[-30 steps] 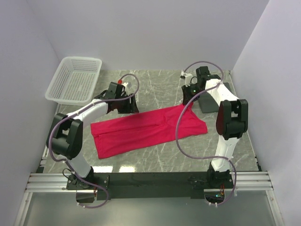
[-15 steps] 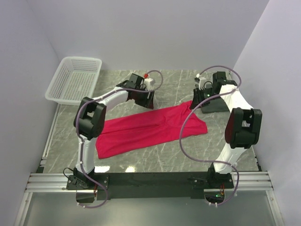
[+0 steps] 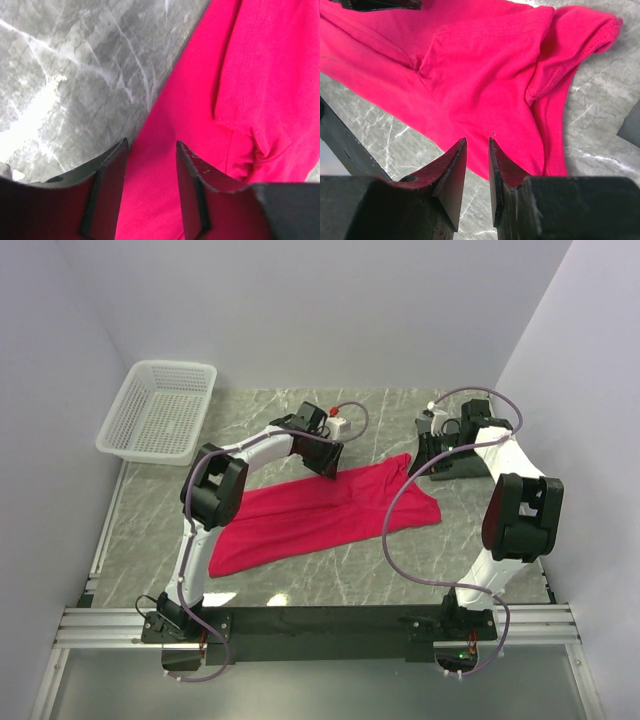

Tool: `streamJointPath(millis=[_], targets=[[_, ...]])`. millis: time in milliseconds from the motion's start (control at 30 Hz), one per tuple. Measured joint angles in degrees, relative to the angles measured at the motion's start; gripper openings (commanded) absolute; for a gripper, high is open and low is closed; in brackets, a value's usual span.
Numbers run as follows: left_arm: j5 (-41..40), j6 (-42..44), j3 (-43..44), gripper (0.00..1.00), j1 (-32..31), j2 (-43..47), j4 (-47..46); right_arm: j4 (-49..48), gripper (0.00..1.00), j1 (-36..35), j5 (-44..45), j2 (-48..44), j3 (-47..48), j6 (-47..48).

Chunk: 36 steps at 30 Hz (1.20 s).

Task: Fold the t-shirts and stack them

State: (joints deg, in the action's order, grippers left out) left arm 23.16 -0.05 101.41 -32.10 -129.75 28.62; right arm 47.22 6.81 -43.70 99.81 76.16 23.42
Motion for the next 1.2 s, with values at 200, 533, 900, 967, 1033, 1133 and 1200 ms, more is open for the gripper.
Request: streamJointPath(millis=[200, 533, 900, 967, 1033, 1133, 1200], targets=[[-0.83, -0.07, 1.44, 0.19, -0.42, -1.14, 0.76, -0.31, 0.32, 0.37, -0.46, -0.11, -0.61, -0.26], [-1.81, -2.62, 1.49, 0.01, 0.11, -1.22, 1.44, -0.55, 0.32, 0.98, -0.59, -0.28, -0.74, -0.48], [-3.04, -10.16, 1.03, 0.01, 11.21, -1.22, 0.22, -0.94, 0.32, 1.49, -0.52, -0.35, -0.98, -1.03], [-4.28, -12.00, 1.01, 0.01, 14.14, -1.22, -0.17, -1.11, 0.31, 1.49, -0.48, -0.35, -1.33, -1.07], [-6.01, -14.29, 1.01, 0.01, 16.81, -1.18, -0.52, -1.16, 0.32, 1.49, -0.28, -0.35, -1.62, -1.27], [-9.09, -17.51, 0.81, 0.01, 20.02, -0.96, -0.96, -1.55, 0.32, 1.46, 0.15, -0.35, -1.62, -1.70], [-10.54, -19.39, 0.76, 0.01, 21.18, -0.90, -1.05, -2.14, 0.32, 1.27, 0.96, -0.24, -1.62, -2.54]])
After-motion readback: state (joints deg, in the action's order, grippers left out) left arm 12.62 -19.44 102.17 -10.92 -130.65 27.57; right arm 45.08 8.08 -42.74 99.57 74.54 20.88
